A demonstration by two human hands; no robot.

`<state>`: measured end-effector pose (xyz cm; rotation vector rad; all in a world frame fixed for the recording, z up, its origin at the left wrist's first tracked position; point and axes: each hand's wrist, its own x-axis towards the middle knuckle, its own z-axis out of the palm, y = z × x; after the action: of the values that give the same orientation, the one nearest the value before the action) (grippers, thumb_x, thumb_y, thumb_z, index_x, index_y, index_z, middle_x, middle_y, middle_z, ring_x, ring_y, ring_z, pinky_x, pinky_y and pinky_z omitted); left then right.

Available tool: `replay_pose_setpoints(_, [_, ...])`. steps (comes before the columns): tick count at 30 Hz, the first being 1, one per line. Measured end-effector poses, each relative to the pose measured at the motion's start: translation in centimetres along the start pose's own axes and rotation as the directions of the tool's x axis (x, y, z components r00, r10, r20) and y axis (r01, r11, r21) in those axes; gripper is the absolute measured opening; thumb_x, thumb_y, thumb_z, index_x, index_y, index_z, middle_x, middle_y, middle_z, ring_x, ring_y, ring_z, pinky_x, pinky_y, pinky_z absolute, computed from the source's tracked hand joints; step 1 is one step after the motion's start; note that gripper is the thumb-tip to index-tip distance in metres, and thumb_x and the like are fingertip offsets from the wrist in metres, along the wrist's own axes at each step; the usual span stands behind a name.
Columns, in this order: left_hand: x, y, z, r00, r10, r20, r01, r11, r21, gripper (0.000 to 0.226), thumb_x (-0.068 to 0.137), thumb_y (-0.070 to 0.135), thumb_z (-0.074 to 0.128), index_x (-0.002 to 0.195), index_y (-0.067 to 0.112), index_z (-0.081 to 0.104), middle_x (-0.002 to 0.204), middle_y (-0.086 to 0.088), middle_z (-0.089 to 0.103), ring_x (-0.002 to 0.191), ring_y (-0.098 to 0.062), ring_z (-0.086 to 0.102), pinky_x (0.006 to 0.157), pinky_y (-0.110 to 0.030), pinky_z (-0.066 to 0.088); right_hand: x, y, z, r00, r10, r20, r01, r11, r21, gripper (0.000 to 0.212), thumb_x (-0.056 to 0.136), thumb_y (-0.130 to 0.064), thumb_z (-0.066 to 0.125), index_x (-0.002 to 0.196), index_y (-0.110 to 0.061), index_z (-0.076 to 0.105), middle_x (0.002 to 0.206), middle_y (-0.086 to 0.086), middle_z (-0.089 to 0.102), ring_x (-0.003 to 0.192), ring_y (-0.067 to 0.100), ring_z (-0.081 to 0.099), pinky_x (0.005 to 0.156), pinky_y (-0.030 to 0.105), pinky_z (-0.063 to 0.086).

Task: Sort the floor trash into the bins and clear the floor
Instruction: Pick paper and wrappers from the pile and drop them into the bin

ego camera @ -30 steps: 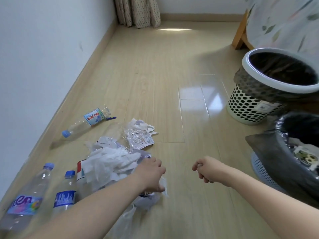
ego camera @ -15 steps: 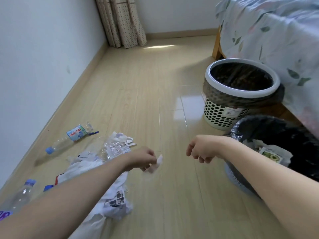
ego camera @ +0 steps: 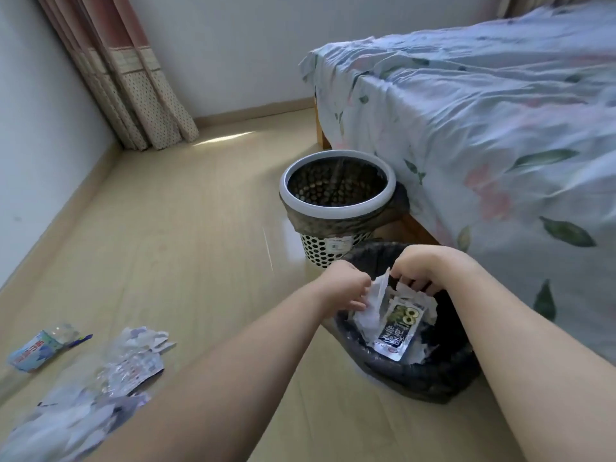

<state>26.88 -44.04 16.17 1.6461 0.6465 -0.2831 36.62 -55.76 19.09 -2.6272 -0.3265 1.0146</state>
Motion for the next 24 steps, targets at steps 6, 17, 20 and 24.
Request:
replay_pose_setpoints(6, [-1.7, -0.3, -5.8, 0.985, 0.071, -0.157, -0.056, 0.994, 0.097, 0.015, 0.093, 0.000, 0.042, 0.092, 0.004, 0.056, 0.090, -0.018, 0.060, 0.066, -0.025, 0.059, 0.067, -0.034, 0.056, -0.5, -3.9, 0.7, 0.977, -0.150, -0.149, 0.145, 0.988, -0.044, 0.037, 0.099, -0.020, 0.044, 0.133, -0.006, 0.050, 0.128, 0.013, 0.054, 0.116, 0.029, 0.054, 0.093, 0.037, 0.044])
replay_pose_setpoints(17, [-16.1, -17.7, -27.0, 0.944, -0.057, -0.324, 0.296, 0.579, 0.760, 0.028, 0.087, 0.007, 0.044, 0.104, 0.000, 0.066, 0.098, -0.013, 0.063, 0.088, -0.025, 0.055, 0.065, -0.026, 0.039, -5.8, -20.5, 25.0, 0.772, -0.492, 0.402, 0.488, 0.865, 0.121, 0.023, 0.092, -0.016, 0.053, 0.109, -0.005, 0.062, 0.091, 0.004, 0.061, 0.072, 0.017, 0.059, 0.057, 0.025, 0.045])
replay_pose_setpoints(20, [-19.3, -24.0, -28.8, 0.942, -0.159, -0.297, 0.335, 0.545, 0.769, 0.029, 0.088, 0.011, 0.046, 0.107, 0.010, 0.067, 0.108, -0.005, 0.065, 0.098, -0.023, 0.059, 0.083, -0.031, 0.048, -7.3, -21.1, 33.5, 0.739, -0.398, 0.543, 0.483, 0.876, -0.015, 0.025, 0.089, -0.018, 0.056, 0.110, -0.006, 0.061, 0.093, 0.006, 0.061, 0.071, 0.018, 0.057, 0.056, 0.026, 0.044])
replay_pose_setpoints(24, [-22.3, -30.0, -29.6, 0.939, -0.267, -0.215, 0.326, 0.501, 0.802, 0.030, 0.088, 0.011, 0.046, 0.111, 0.014, 0.065, 0.116, -0.005, 0.065, 0.098, -0.021, 0.059, 0.080, -0.029, 0.046, -8.9, -20.4, 41.3, 0.729, -0.324, 0.603, 0.460, 0.884, -0.081, 0.008, 0.083, -0.016, 0.061, 0.083, -0.016, 0.053, 0.077, 0.007, 0.054, 0.064, 0.020, 0.049, 0.051, 0.025, 0.037])
